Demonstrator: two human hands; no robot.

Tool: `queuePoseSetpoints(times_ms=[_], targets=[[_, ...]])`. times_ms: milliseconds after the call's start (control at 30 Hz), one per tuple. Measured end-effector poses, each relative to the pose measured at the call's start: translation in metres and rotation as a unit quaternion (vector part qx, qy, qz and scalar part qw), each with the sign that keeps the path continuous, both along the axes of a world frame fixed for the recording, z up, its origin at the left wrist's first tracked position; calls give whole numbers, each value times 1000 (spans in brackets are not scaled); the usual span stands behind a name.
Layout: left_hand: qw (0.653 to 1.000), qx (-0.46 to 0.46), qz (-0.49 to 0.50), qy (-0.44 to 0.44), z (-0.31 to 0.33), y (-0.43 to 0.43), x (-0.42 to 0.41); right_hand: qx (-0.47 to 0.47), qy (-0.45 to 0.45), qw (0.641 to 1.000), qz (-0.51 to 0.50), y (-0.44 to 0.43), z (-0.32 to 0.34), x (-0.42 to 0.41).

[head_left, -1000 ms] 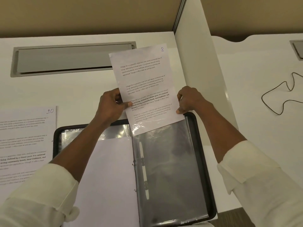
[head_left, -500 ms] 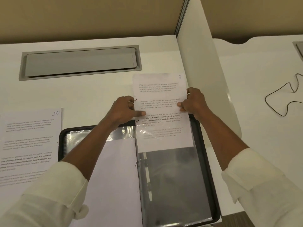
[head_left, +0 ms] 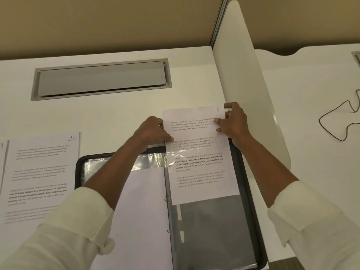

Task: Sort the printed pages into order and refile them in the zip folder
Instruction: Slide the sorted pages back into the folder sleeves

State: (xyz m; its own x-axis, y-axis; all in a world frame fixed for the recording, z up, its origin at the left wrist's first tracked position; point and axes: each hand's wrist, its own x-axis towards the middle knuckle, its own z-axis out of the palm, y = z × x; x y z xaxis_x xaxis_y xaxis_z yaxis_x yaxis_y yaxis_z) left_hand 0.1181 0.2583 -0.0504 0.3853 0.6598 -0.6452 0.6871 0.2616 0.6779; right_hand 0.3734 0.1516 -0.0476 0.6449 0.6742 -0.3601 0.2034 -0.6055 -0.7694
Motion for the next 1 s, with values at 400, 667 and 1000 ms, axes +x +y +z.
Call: queuePoseSetpoints(times_ms=[400,667,1000], targets=[[994,8,105,-18,-6,13,-4,-59,-41,995,70,4,-4,6],[997,54,54,-25,-5,4,-9,-68,-146,959,232,31,14,4],[998,12,36,-50,-4,-2,-13,-132,-166,870,445,67,24,-11]])
